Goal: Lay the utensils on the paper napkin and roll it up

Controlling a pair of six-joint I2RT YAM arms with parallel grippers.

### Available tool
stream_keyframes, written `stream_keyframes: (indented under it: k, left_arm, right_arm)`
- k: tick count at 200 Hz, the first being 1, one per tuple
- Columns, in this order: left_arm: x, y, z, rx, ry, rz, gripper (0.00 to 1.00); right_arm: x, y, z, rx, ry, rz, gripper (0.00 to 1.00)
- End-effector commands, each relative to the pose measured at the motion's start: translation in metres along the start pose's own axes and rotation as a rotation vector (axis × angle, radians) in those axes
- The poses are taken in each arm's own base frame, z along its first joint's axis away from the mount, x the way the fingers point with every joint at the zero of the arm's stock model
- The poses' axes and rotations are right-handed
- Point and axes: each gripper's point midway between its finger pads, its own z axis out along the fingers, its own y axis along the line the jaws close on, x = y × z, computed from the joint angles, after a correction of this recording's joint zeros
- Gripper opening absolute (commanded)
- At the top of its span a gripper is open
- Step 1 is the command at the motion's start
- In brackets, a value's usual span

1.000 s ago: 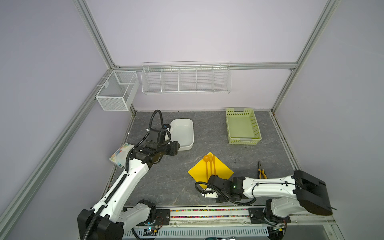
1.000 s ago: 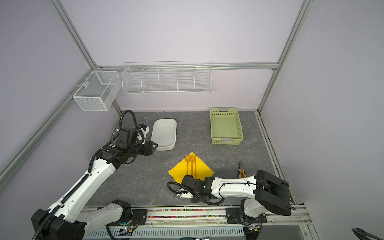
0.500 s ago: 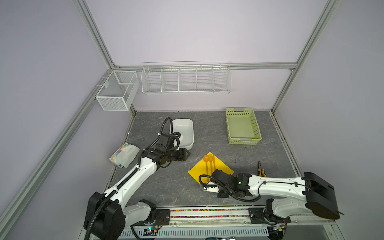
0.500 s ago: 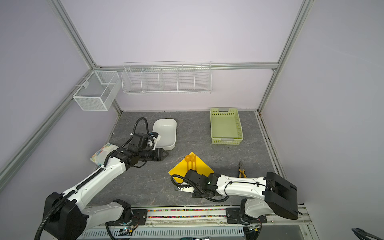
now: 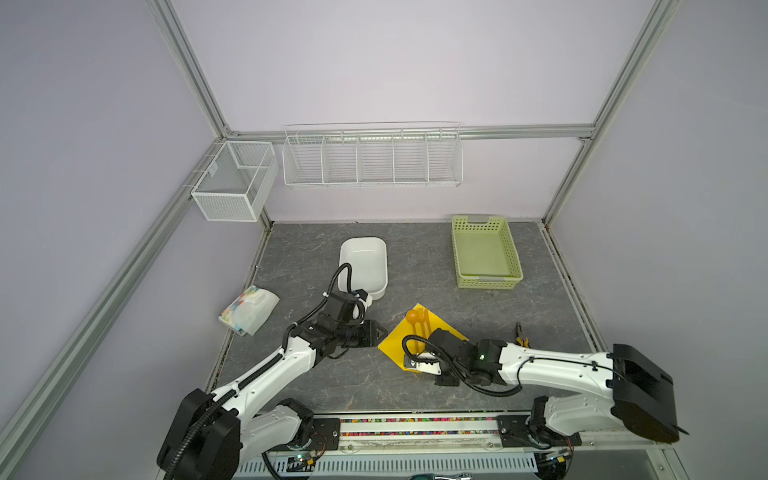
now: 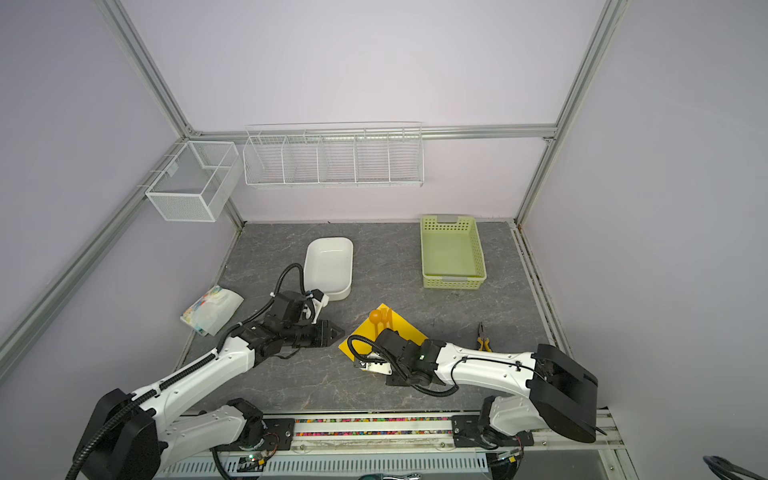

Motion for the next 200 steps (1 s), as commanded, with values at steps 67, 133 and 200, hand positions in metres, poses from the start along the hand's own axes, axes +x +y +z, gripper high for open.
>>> stream_keyframes:
  k: [67,133,200]
  left_arm:
    - [0.058,-0.019,0.017,0.194,0.102,-0.126,0.18]
    - [0.081,-0.026,0.025,0.233,0.202,-0.112,0.18]
    - [0.091,-0.040,0.047,0.280,0.291,-0.099,0.17]
  right_arm:
    - [-0.023,-0.008,-0.004,-0.029,-0.082,0.060,0.07]
    - [-0.031,-0.012,-0.003,-0.018,-0.110,0.079,0.07]
    - [-0.033,-0.014,-0.001,-0.016,-0.109,0.086,0.07]
